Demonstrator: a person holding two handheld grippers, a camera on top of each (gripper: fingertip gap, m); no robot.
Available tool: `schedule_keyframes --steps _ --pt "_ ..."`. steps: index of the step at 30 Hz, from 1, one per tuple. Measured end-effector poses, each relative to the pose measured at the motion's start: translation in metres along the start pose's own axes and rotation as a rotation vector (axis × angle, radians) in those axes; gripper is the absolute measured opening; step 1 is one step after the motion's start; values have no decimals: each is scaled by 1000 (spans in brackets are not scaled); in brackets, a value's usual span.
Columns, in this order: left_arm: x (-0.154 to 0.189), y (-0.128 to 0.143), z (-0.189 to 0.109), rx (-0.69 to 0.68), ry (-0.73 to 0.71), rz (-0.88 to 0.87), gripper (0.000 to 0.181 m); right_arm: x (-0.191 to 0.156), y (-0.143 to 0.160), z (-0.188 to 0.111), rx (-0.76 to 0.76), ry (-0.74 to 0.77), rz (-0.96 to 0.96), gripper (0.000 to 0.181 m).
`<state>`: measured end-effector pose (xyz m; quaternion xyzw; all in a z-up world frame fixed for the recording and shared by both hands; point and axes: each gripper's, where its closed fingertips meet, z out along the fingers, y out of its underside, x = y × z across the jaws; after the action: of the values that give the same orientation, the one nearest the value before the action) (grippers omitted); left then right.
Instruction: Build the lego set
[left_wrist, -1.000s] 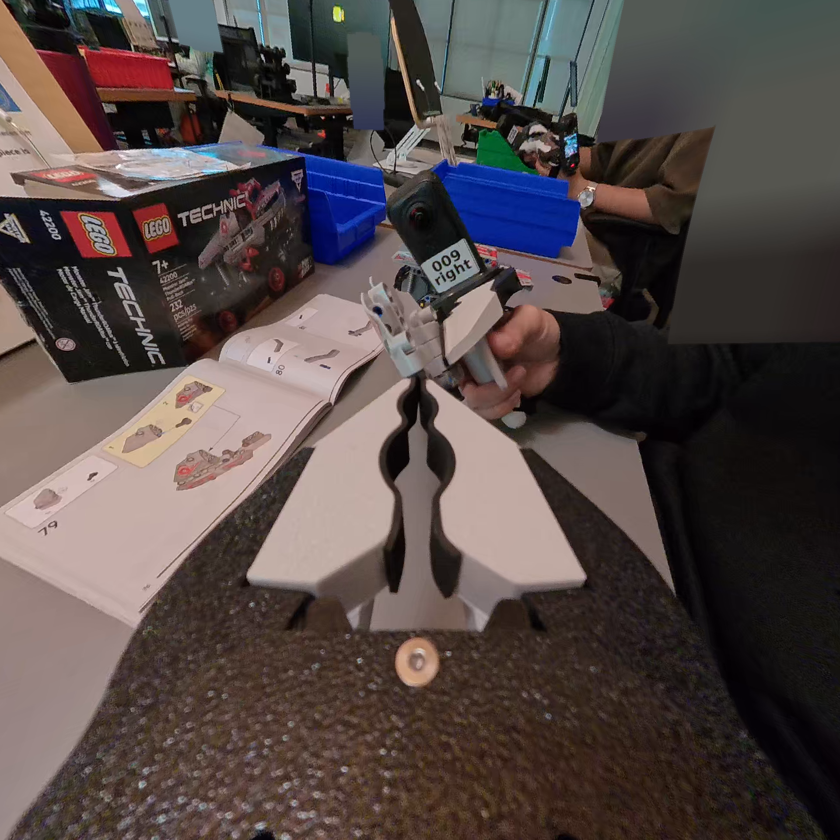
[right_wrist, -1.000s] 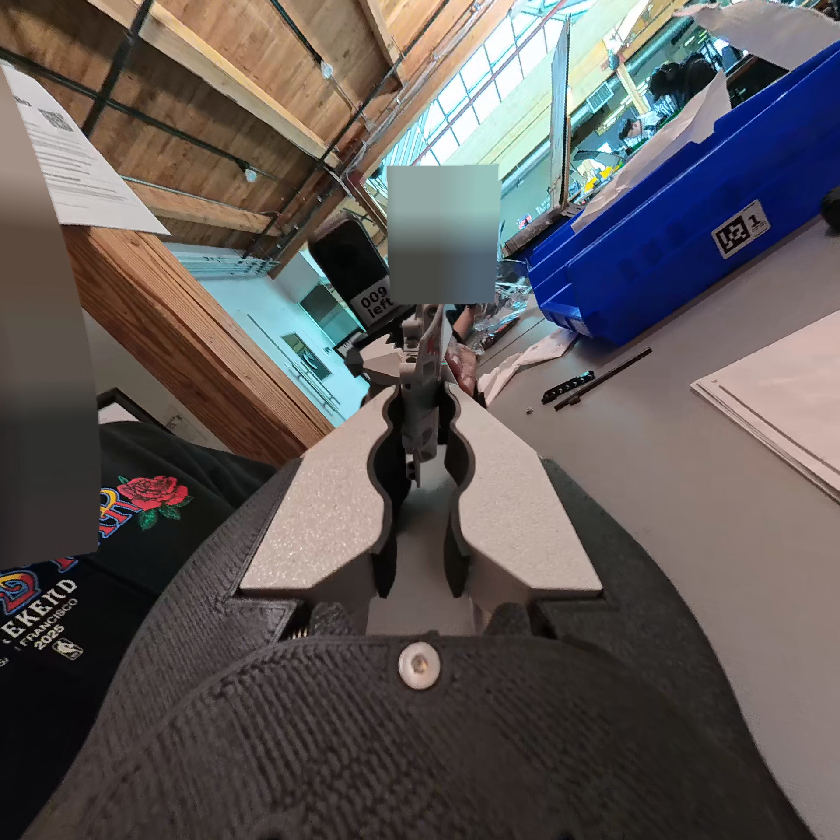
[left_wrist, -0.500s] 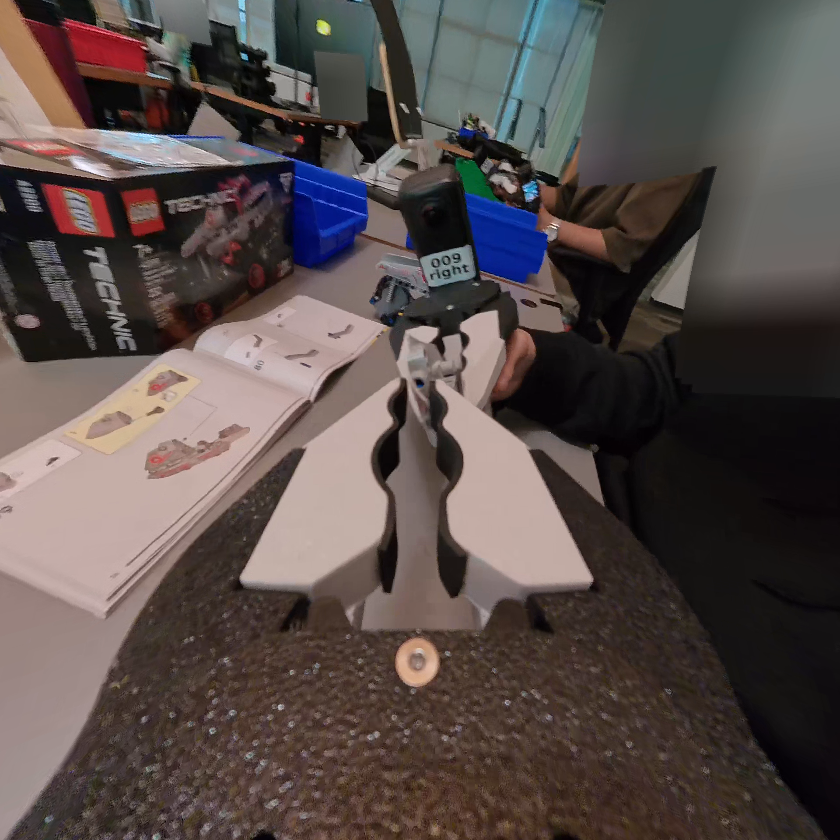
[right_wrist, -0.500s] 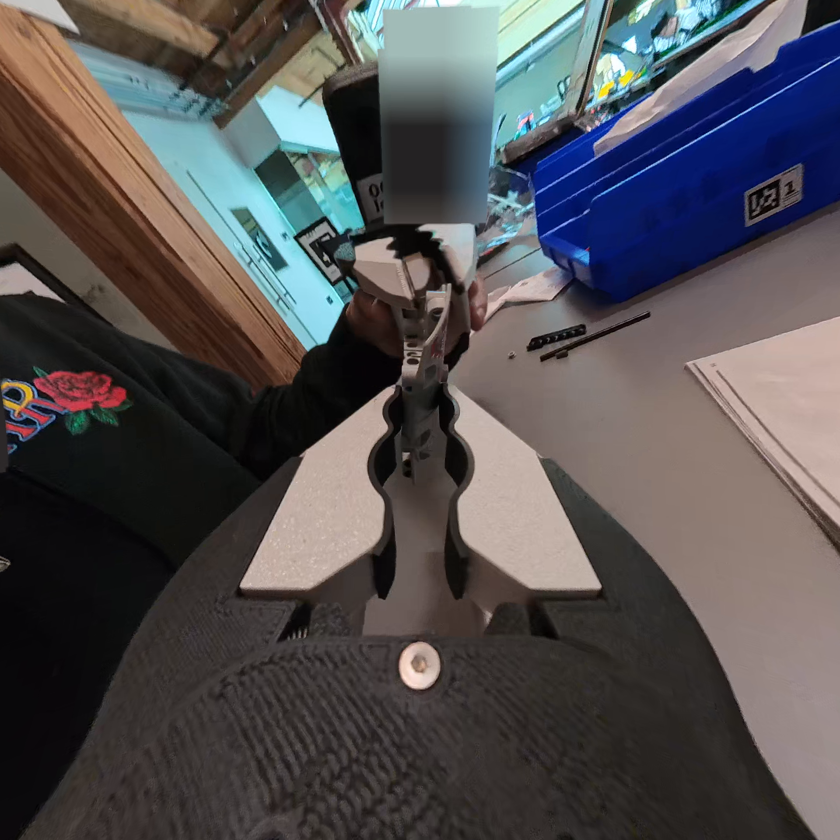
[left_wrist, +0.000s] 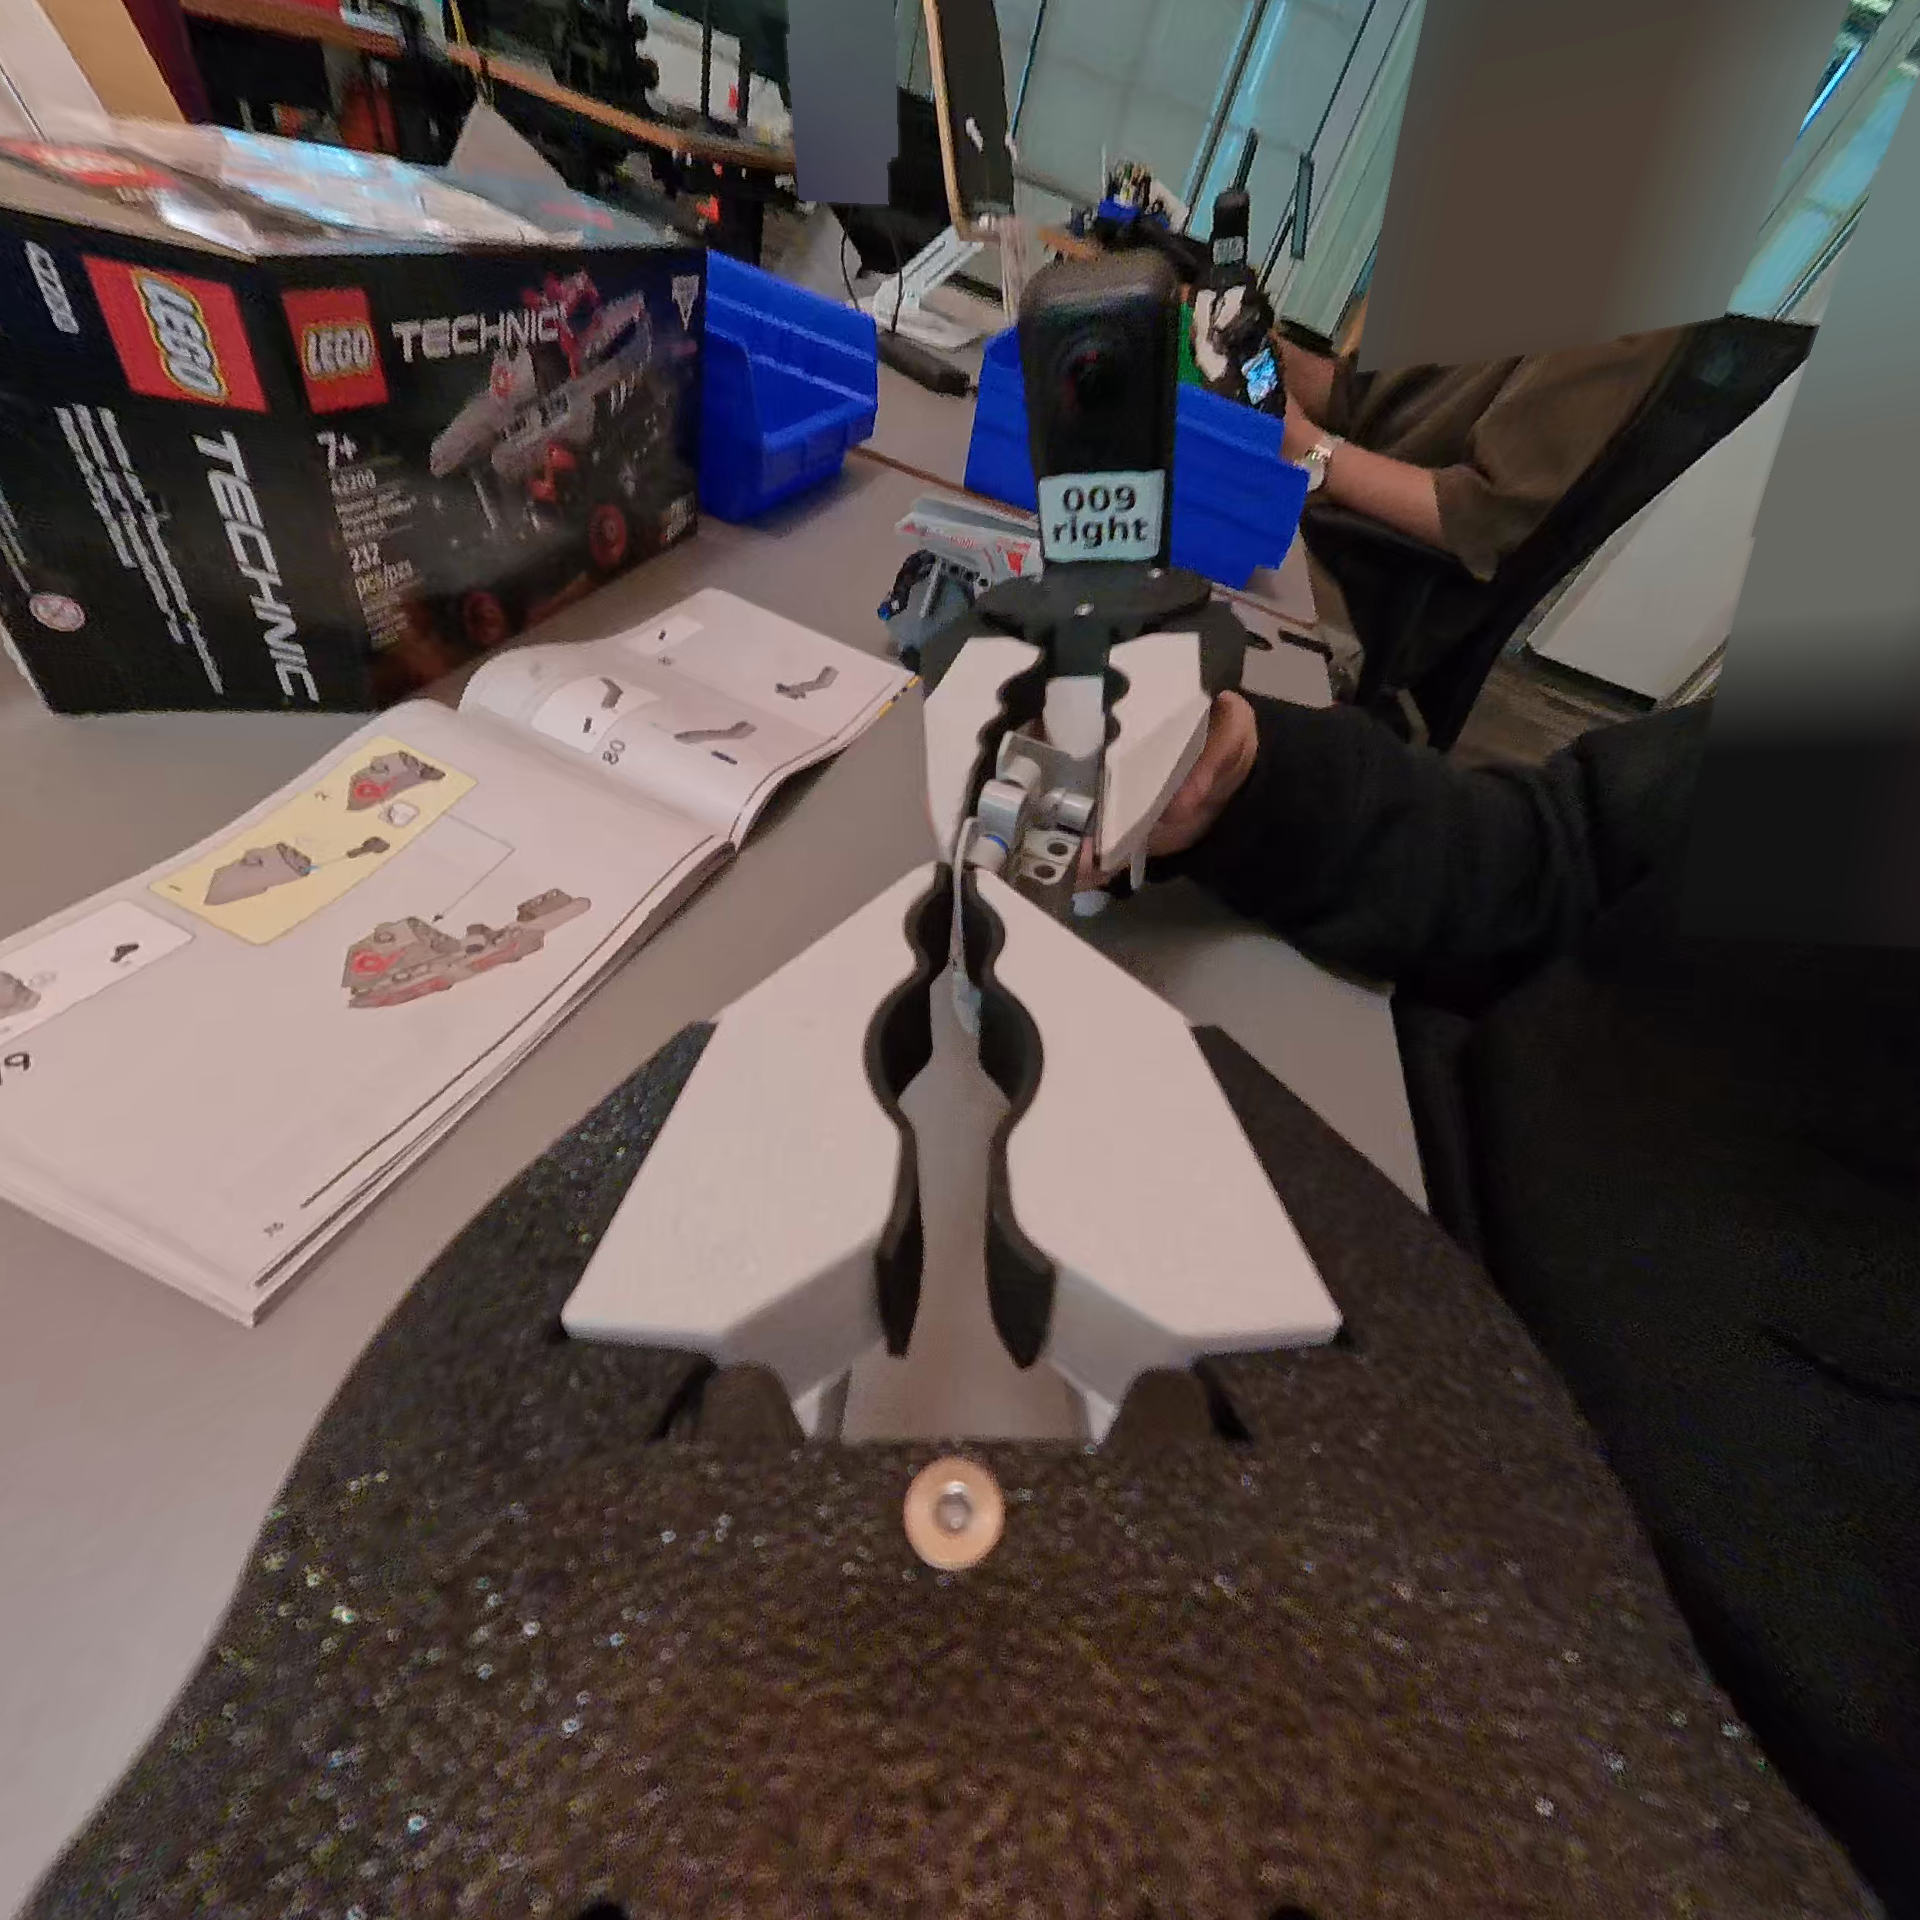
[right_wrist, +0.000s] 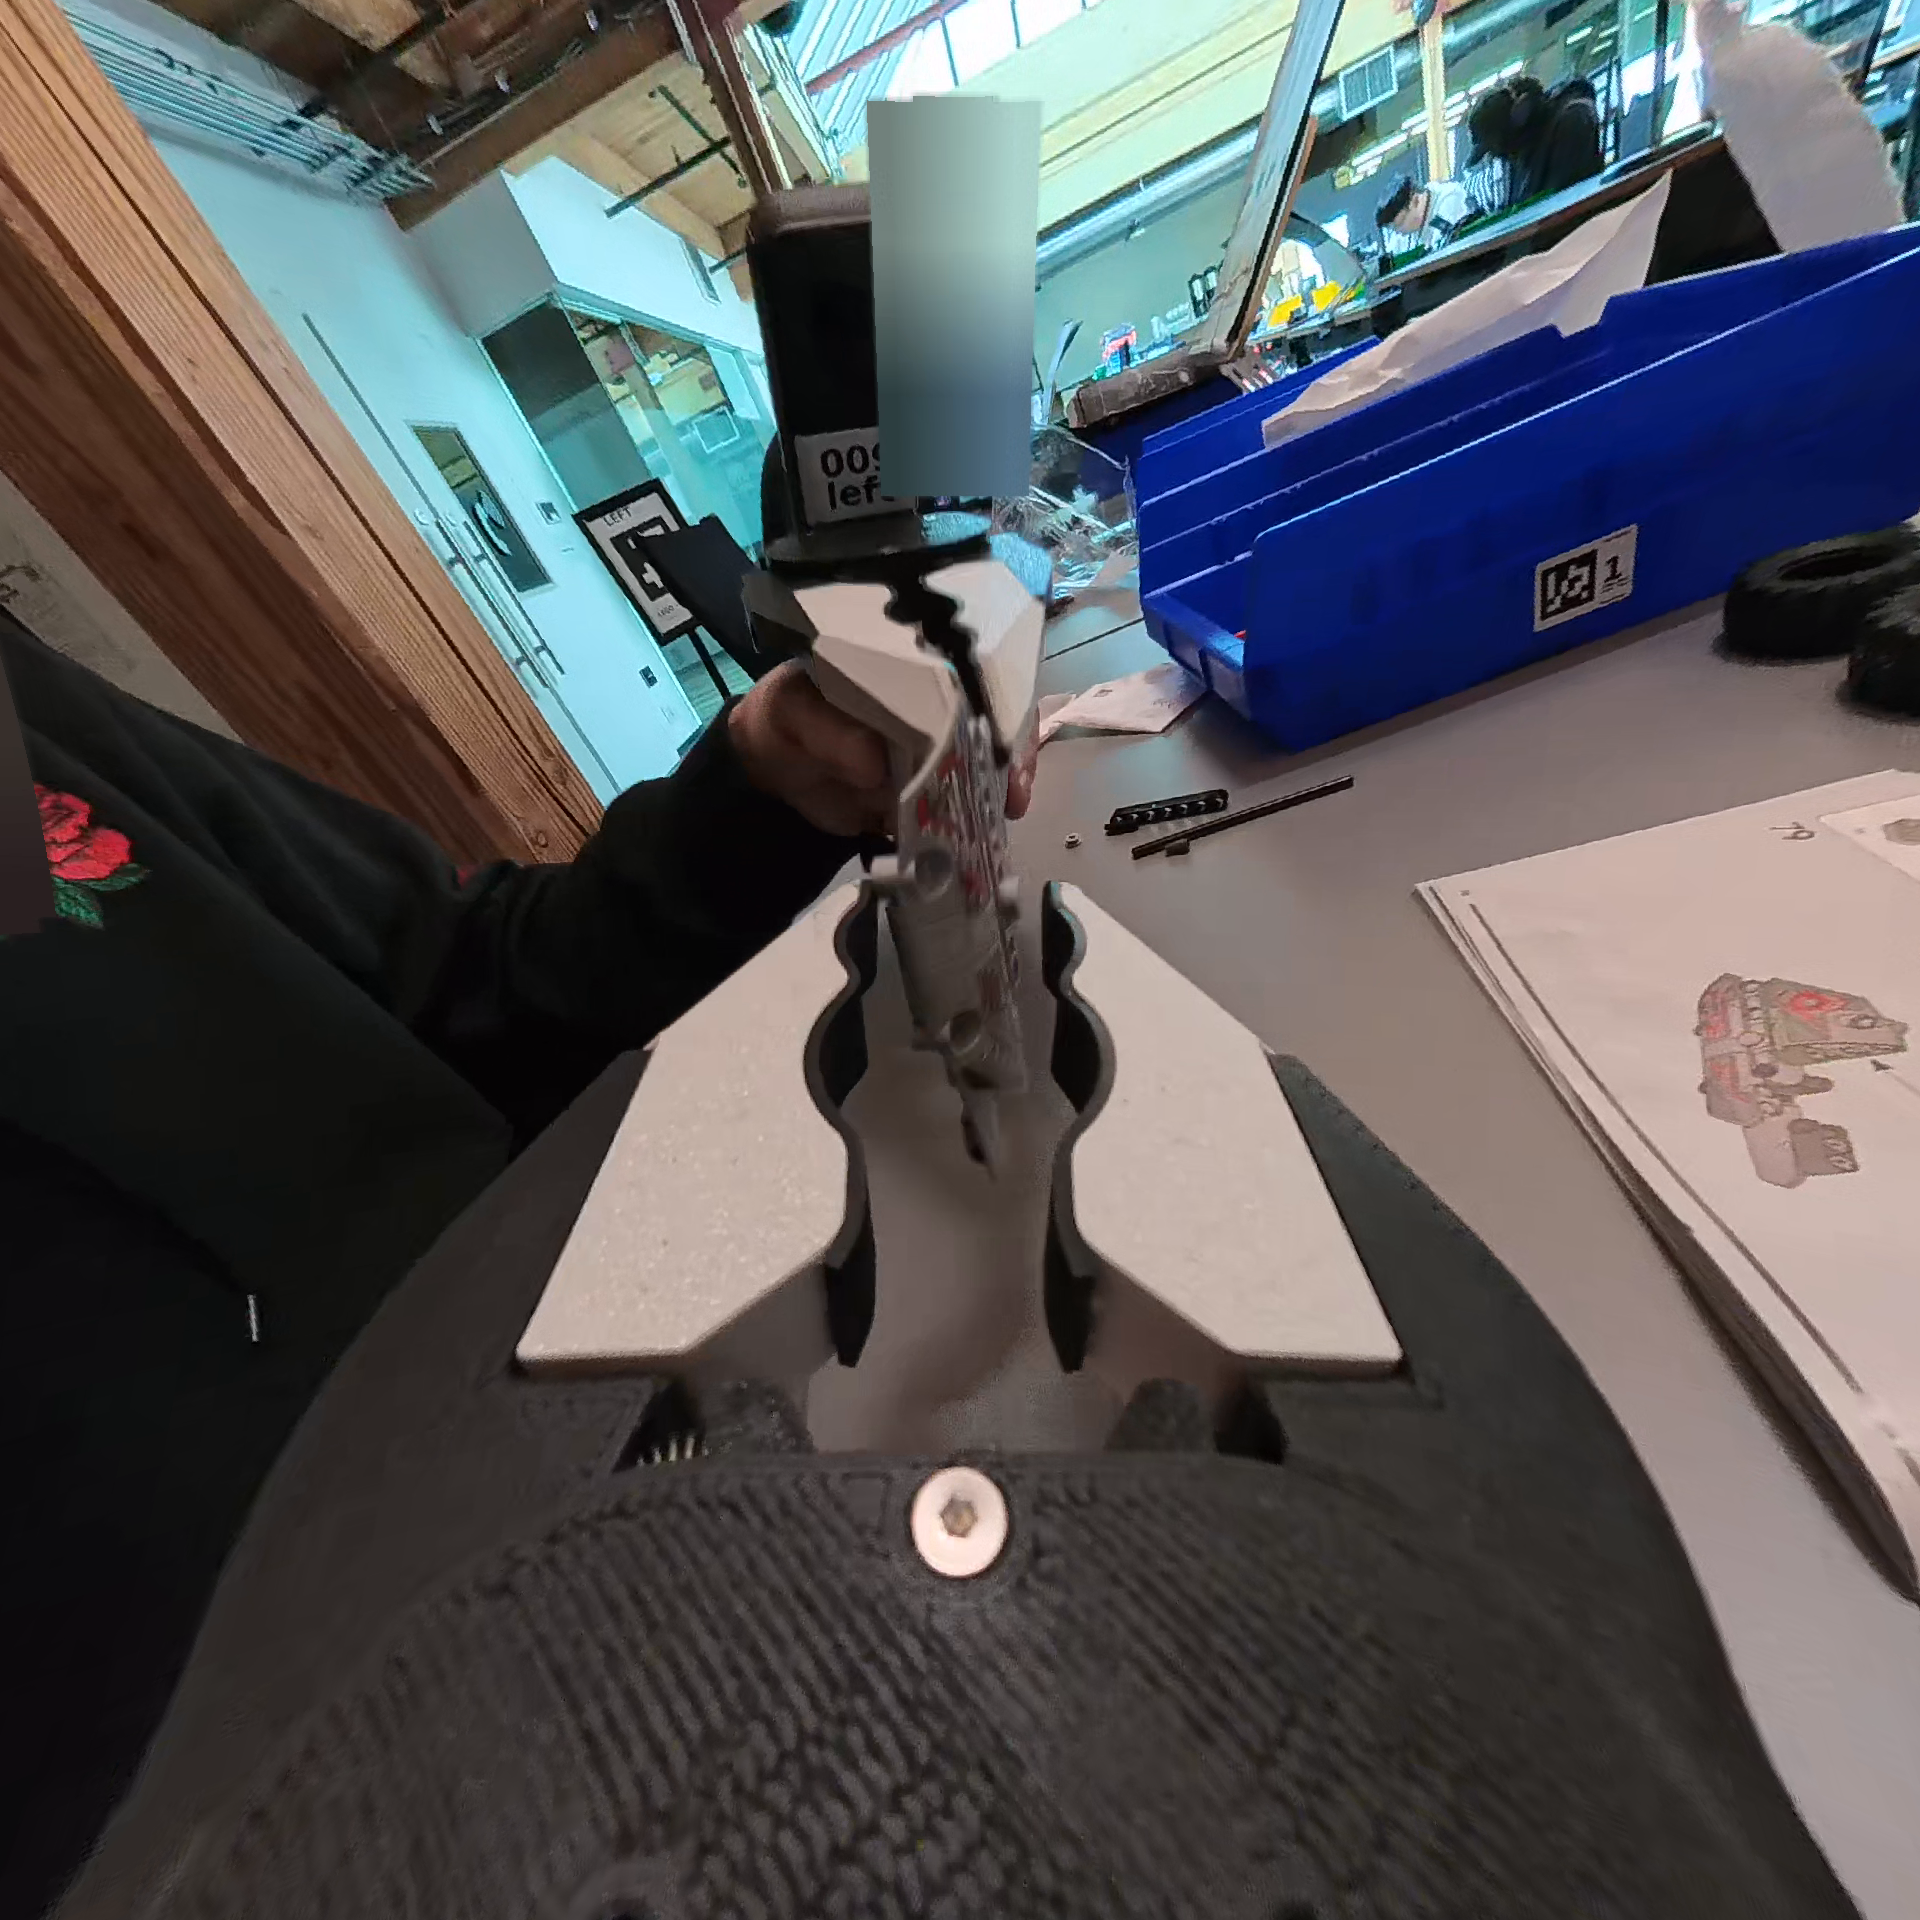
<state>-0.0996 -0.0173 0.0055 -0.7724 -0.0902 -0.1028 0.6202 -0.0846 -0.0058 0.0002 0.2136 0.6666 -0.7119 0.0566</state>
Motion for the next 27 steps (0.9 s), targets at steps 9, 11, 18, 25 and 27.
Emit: schedule_keyframes --steps 9,11,18,25,27 --pt "-3 14 16 -91 -63 24 0 9 -3 -3 0 105 -140 8" --pt "-2 17 17 -108 -53 39 0 12 2 -3 -36 122 -136 5" --pt "4 22 17 -98 18 57 0 6 9 -2 -91 91 -165 5" --pt "5 16 21 -8 72 -8 0 6 8 -5 -58 65 -124 6" --pt "5 12 22 19 83 -46 0 6 4 -8 -29 51 -107 5"
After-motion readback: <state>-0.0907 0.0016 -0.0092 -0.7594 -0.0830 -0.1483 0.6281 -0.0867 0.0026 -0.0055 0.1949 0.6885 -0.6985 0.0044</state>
